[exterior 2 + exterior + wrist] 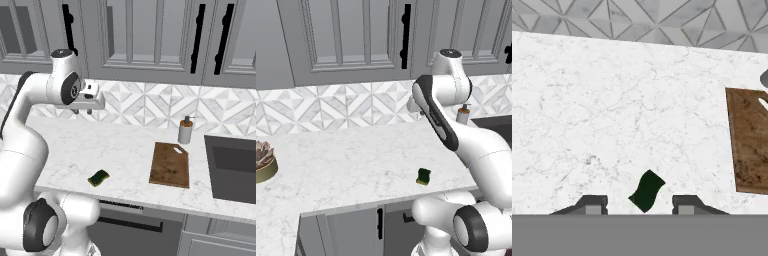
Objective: Pick up the sponge from the counter and clean the cutting board by briefly scrubbing or pressing down on the cutting board. Once finished, release the sponge.
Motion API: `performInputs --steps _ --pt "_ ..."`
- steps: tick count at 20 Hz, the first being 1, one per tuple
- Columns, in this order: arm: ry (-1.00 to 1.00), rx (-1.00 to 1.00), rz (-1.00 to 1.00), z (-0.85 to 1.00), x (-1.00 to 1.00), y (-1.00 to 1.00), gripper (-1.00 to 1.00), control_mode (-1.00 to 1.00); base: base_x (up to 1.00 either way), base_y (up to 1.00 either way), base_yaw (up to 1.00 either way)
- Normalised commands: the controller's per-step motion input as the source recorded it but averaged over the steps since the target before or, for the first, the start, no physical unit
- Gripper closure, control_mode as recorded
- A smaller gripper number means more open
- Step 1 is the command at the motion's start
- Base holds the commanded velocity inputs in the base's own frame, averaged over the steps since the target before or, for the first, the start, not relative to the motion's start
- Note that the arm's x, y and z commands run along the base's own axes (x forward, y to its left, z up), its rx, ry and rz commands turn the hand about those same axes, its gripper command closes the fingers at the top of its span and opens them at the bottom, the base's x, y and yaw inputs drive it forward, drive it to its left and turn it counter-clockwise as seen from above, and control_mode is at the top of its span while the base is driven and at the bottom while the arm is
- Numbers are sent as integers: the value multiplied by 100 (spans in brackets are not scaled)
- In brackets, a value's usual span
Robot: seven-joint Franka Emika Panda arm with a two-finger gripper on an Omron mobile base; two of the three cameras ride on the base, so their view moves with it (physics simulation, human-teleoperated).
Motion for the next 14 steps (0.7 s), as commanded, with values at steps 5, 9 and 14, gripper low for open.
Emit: performInputs --steps 5,9,14 --pt "-3 1 0 -2 -35 -9 -100 -100 0 0 0" --pt "0 10 -10 -33 -95 -14 -100 -100 0 0 0" --pt "8 8 -50 -84 -51 -2 -100 -100 0 0 0"
